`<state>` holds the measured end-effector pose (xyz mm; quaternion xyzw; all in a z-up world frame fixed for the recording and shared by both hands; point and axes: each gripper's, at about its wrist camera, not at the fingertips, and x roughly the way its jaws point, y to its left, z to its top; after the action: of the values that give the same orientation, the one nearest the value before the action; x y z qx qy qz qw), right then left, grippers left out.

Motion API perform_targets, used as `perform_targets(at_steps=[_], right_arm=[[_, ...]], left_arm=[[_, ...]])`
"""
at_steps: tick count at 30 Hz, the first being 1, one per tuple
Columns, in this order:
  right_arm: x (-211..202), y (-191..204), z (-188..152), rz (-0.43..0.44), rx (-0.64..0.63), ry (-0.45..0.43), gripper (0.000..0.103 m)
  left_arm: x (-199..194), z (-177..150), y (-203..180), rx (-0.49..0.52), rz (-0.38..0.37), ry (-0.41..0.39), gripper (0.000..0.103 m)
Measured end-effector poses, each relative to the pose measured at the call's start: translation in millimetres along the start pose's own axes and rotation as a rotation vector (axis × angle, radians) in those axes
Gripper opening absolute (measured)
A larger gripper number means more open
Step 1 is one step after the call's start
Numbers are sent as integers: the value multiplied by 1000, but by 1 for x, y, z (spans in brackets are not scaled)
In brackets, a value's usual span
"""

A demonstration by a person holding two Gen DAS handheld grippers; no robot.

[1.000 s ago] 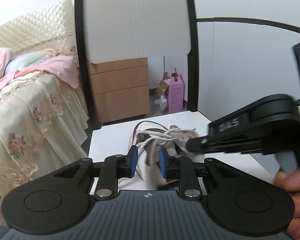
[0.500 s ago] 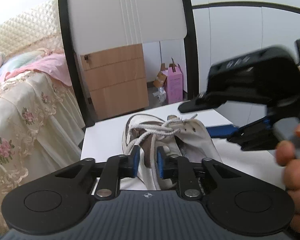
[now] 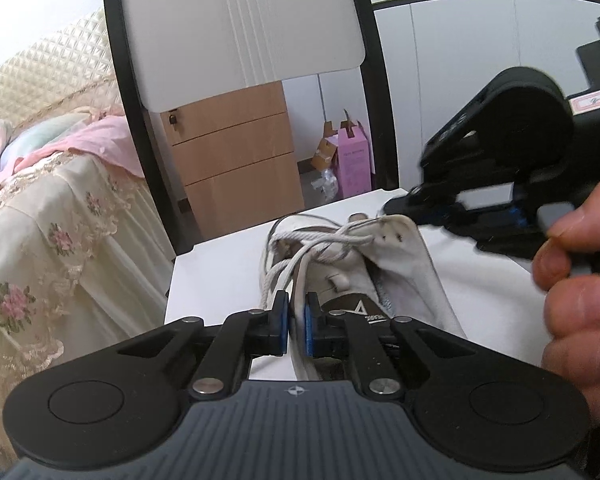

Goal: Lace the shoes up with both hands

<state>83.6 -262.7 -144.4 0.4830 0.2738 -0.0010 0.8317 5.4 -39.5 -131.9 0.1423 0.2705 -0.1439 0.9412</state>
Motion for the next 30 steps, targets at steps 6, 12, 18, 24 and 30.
perform_targets(at_steps=[6, 12, 18, 24, 30], right_arm=[[-18, -17, 28, -40, 34, -92, 3], [-53, -48, 66, -75, 80, -194, 4], [-97, -87, 97, -146, 167, -325, 4], [-128, -112, 107, -210, 203, -368, 5], [-146, -113, 104, -107, 224, -379, 18]], left_arm=[[8, 3, 2, -10, 11, 6, 9], [21, 7, 6, -25, 20, 9, 9], [34, 11, 9, -36, 26, 16, 9], [39, 12, 11, -55, 34, 23, 11], [43, 15, 12, -76, 36, 15, 11]])
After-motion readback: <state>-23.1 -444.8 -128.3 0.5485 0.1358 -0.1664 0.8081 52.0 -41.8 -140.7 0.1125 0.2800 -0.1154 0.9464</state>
